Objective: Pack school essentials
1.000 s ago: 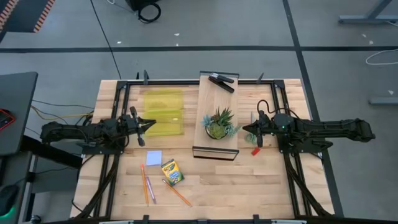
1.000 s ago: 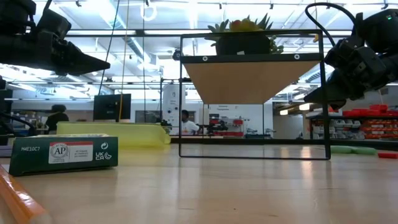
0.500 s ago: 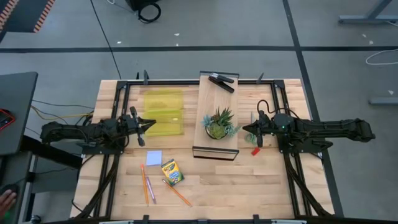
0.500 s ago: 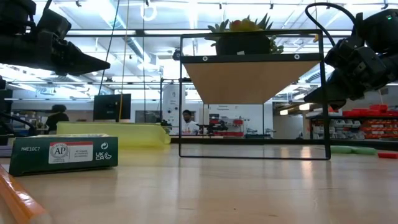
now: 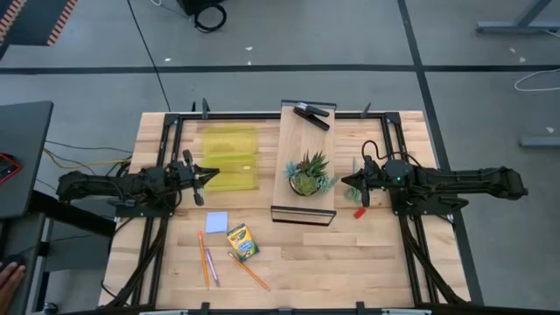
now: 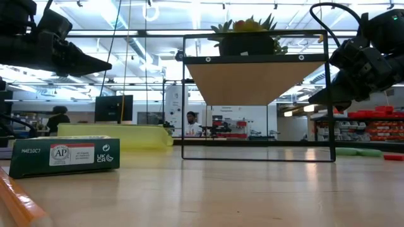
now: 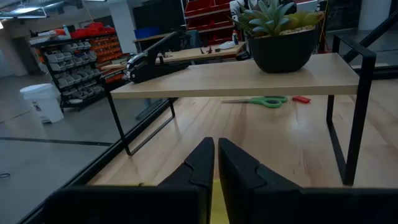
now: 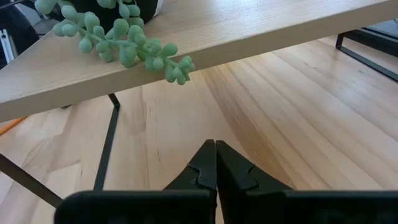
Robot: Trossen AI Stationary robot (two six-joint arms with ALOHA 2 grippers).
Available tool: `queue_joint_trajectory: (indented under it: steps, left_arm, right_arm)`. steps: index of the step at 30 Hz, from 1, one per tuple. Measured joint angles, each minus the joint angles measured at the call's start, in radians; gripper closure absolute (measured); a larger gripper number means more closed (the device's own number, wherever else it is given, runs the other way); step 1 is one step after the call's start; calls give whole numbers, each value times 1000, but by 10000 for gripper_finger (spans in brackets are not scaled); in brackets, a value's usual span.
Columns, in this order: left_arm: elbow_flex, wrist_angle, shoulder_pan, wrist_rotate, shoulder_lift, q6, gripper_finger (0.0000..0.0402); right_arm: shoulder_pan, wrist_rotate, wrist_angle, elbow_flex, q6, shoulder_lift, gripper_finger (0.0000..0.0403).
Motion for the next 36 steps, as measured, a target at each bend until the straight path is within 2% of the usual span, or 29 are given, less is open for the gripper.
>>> queue_joint_trajectory:
  steps: [36]
  left_arm:
    - [0,0,0,0,0,0,368]
  right_arm:
    - [0,0,0,0,0,0,395]
